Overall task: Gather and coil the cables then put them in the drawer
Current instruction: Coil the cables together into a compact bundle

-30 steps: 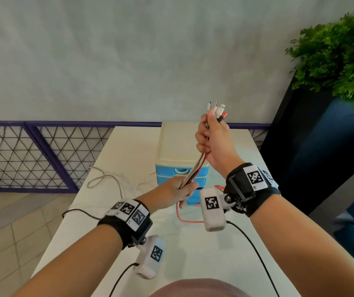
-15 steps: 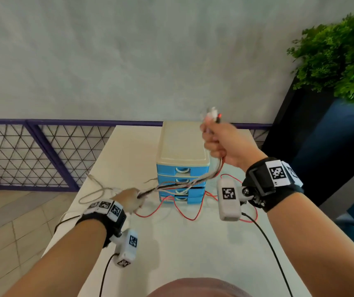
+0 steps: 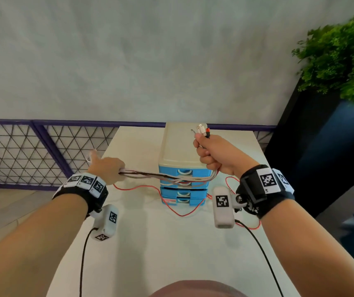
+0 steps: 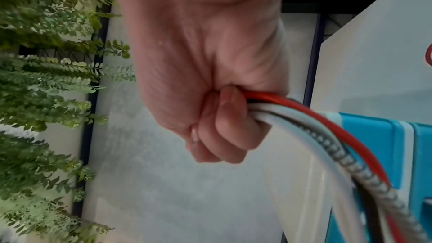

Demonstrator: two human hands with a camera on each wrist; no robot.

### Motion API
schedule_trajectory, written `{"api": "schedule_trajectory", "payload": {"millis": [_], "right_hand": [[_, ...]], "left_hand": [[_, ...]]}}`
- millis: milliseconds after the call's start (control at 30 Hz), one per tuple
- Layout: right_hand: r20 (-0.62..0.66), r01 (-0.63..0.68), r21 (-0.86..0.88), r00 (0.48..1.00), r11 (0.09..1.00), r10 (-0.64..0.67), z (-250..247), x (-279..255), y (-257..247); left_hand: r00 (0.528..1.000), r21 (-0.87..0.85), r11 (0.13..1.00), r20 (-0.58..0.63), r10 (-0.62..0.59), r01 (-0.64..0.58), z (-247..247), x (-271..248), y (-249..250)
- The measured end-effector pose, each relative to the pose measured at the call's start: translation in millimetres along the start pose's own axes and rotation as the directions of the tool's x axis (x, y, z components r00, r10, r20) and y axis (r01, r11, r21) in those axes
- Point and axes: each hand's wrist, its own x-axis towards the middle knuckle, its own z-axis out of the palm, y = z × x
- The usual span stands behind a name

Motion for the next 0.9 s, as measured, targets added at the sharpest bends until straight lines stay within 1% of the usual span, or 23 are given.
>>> {"api": "schedule_trajectory", "payload": {"millis": [33,67,100,133,167,200,233,267,300,367,400,433,467,500,533,600,633,667,700,733,767,800,900], "right_hand": [[-0.010,0.018,0.032,1.000,0.999,-0.018,-1.1,-0.7,-1.5],[-0.020,0.032,0.058,0.999,0.998,-0.031,-3.1,-2.2,-2.7],[-0.026,0.040,0.082,0.999,0.996,-0.038,-5.7,-4.2,-3.7],[-0.027,0.043,0.105,0.999,0.994,-0.040,-8.7,-6.4,-4.1],[-0.022,0.040,0.124,0.999,0.991,-0.038,-11.1,-9.1,-4.1],[-0.014,0.035,0.136,0.999,0.990,-0.034,-13.1,-11.5,-3.2],[-0.007,0.028,0.140,1.000,0.990,-0.027,-13.9,-13.9,-1.7],[-0.004,0.020,0.137,1.000,0.990,-0.019,-14.0,-16.1,0.2],[-0.007,0.012,0.130,1.000,0.991,-0.011,-13.8,-18.0,2.7],[-0.019,0.000,0.113,1.000,0.994,0.002,-13.3,-21.6,7.9],[-0.025,-0.007,0.103,1.000,0.995,0.010,-13.5,-23.8,10.6],[-0.032,-0.016,0.094,0.999,0.995,0.019,-13.8,-26.5,13.4],[-0.038,-0.028,0.086,0.999,0.996,0.031,-14.8,-29.5,16.5],[-0.042,-0.042,0.078,0.998,0.996,0.045,-15.8,-32.8,19.7],[-0.046,-0.057,0.072,0.997,0.996,0.060,-17.4,-36.6,23.3],[-0.055,-0.081,0.074,0.995,0.994,0.085,-21.4,-44.6,29.6],[-0.059,-0.089,0.083,0.994,0.993,0.094,-23.8,-48.5,32.5],[-0.062,-0.097,0.092,0.993,0.991,0.103,-26.1,-52.6,34.9],[-0.069,-0.105,0.096,0.991,0.990,0.112,-28.0,-56.5,37.0],[-0.077,-0.112,0.093,0.990,0.989,0.119,-29.4,-60.0,38.9],[-0.086,-0.118,0.083,0.988,0.990,0.125,-30.1,-63.0,40.8],[-0.091,-0.123,0.071,0.987,0.990,0.129,-30.2,-65.6,42.7],[-0.087,-0.132,0.039,0.987,0.990,0.135,-27.4,-70.9,47.3]], "left_hand": [[0.991,-0.067,0.995,0.112,0.075,-0.067,3.3,1.2,6.3],[0.955,-0.157,0.980,0.251,0.157,-0.120,4.7,1.1,14.5],[0.885,-0.280,0.950,0.397,0.243,-0.136,6.4,0.4,21.9],[0.780,-0.416,0.903,0.527,0.337,-0.109,8.6,-0.3,29.8],[0.665,-0.557,0.829,0.598,0.448,-0.058,10.6,-2.6,39.2],[0.561,-0.675,0.738,0.610,0.560,-0.002,10.8,-5.4,49.9],[0.500,-0.755,0.653,0.589,0.635,0.061,11.1,-6.8,61.2],[0.498,-0.797,0.596,0.556,0.665,0.094,8.8,-8.3,72.4],[0.523,-0.826,0.552,0.522,0.674,0.114,6.5,-8.9,83.9],[0.610,-0.856,0.499,0.471,0.637,0.139,5.9,-5.8,108.6],[0.654,-0.865,0.491,0.433,0.621,0.105,1.8,-6.5,122.0],[0.694,-0.853,0.521,0.388,0.607,0.022,5.2,-3.5,134.5],[0.720,-0.825,0.559,0.342,0.604,-0.077,6.1,-2.1,147.1],[0.744,-0.817,0.559,0.284,0.605,-0.143,6.8,-1.8,161.1],[0.737,-0.847,0.509,0.244,0.630,-0.156,9.9,-0.9,175.6],[0.723,-0.935,0.349,0.201,0.661,-0.059,12.6,-1.9,201.8],[0.724,-0.947,0.319,0.192,0.662,-0.041,12.1,-2.2,214.0],[0.734,-0.942,0.330,0.183,0.654,-0.059,11.6,-1.0,225.7],[0.751,-0.910,0.398,0.183,0.634,-0.115,9.7,-0.9,234.9],[0.792,-0.848,0.490,0.155,0.590,-0.199,9.6,-0.9,243.8],[0.810,-0.762,0.580,0.130,0.572,-0.287,16.4,3.8,250.6],[0.805,-0.663,0.654,0.130,0.579,-0.363,22.0,5.8,254.8],[0.804,-0.502,0.793,0.279,0.525,-0.344,48.3,13.1,260.6]]}}
